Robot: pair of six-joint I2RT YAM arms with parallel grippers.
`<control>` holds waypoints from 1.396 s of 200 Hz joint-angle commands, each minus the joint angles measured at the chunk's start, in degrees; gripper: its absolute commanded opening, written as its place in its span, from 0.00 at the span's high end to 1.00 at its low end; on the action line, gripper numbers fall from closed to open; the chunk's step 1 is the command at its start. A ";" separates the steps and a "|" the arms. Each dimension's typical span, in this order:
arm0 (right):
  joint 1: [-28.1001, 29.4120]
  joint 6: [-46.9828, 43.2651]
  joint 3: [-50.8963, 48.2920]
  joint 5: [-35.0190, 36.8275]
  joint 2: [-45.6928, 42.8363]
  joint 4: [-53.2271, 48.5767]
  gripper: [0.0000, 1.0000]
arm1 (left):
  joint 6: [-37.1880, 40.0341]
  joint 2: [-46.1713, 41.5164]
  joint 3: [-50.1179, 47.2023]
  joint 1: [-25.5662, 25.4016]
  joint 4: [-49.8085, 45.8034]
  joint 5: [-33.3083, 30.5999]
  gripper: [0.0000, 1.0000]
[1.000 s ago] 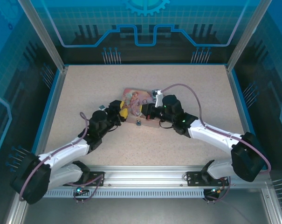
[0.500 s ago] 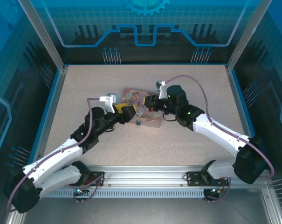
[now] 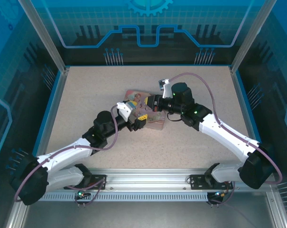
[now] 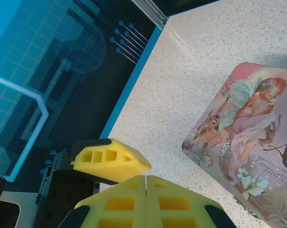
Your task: Unlock a padlock with a key
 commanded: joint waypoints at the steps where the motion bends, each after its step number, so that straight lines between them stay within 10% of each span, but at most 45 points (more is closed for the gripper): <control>1: -0.06 0.91 1.61 -1.80 -1.25 -1.99 1.00 | 4.17 1.69 0.15 -0.33 7.68 -0.76 0.20; 80: 0.43 2.17 1.34 -2.60 -1.29 -1.77 1.00 | 5.06 5.10 1.80 -0.28 7.92 -1.76 0.50; 150: 1.34 3.05 1.53 -3.31 -0.18 -1.10 1.00 | 4.59 6.63 2.53 -0.33 9.93 -1.24 0.55; 216: 1.35 2.20 1.96 -2.41 -0.68 -4.32 1.00 | 6.31 5.89 2.03 -0.37 9.02 -3.21 1.00; 249: -0.48 -0.22 3.29 -2.71 -2.36 -10.82 1.00 | 11.86 4.06 1.82 -0.66 4.58 -4.74 1.00; 279: -4.83 -2.71 6.70 -8.59 -3.97 -21.01 0.74 | 23.17 3.65 3.11 -2.26 -1.30 -7.05 1.00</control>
